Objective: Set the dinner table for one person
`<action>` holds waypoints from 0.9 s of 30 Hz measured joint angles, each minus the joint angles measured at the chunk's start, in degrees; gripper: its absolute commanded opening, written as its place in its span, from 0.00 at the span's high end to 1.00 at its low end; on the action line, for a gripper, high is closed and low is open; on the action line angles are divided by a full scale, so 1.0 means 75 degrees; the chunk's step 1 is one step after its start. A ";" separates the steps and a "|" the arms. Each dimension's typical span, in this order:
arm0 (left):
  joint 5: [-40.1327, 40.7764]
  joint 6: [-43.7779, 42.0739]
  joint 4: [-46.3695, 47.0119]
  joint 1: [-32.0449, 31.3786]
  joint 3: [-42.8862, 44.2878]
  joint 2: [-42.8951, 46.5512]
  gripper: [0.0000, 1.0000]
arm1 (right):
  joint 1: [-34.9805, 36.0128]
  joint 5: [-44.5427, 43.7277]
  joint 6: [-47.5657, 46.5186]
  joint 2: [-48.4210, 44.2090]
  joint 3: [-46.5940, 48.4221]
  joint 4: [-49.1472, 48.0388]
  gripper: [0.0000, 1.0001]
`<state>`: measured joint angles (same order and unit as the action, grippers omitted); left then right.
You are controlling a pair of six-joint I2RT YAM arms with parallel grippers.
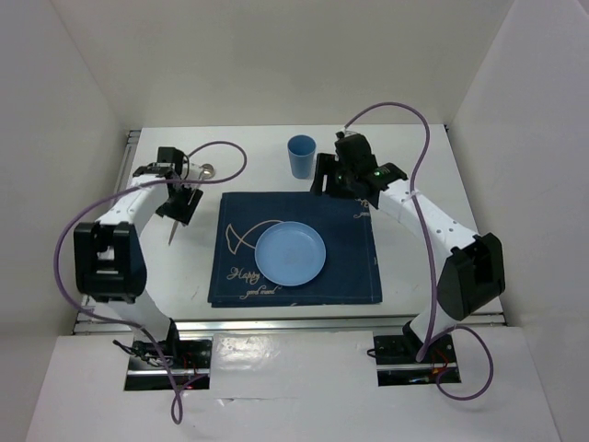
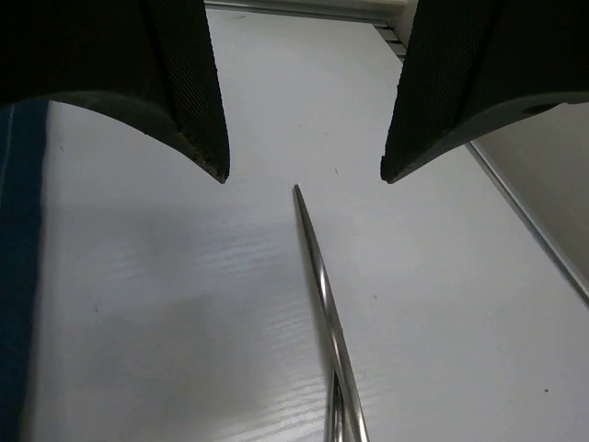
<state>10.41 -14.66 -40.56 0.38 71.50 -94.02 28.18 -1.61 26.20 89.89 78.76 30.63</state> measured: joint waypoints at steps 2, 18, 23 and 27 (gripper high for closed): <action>0.0047 -0.0061 0.0015 0.0055 0.0254 -0.0644 0.22 | 0.0000 0.0006 0.0044 0.0006 -0.0201 0.0012 0.24; -0.0227 -0.0023 -0.0172 0.0539 0.1894 -0.3139 0.42 | 0.0000 -0.0245 0.0189 -0.0035 -0.0699 0.0050 0.24; -0.0723 0.0000 -0.0353 0.0635 0.2037 -0.3287 0.81 | 0.0000 -0.0490 0.0192 -0.0233 -0.0766 0.0093 0.24; -0.1058 0.0184 -0.0469 0.0796 0.2104 -0.3328 0.94 | 0.0000 -0.0670 0.0189 -0.0469 -0.0804 0.0152 0.24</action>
<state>2.48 -13.28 -44.07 6.35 87.29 -118.98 28.18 -6.63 27.62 86.37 72.73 31.77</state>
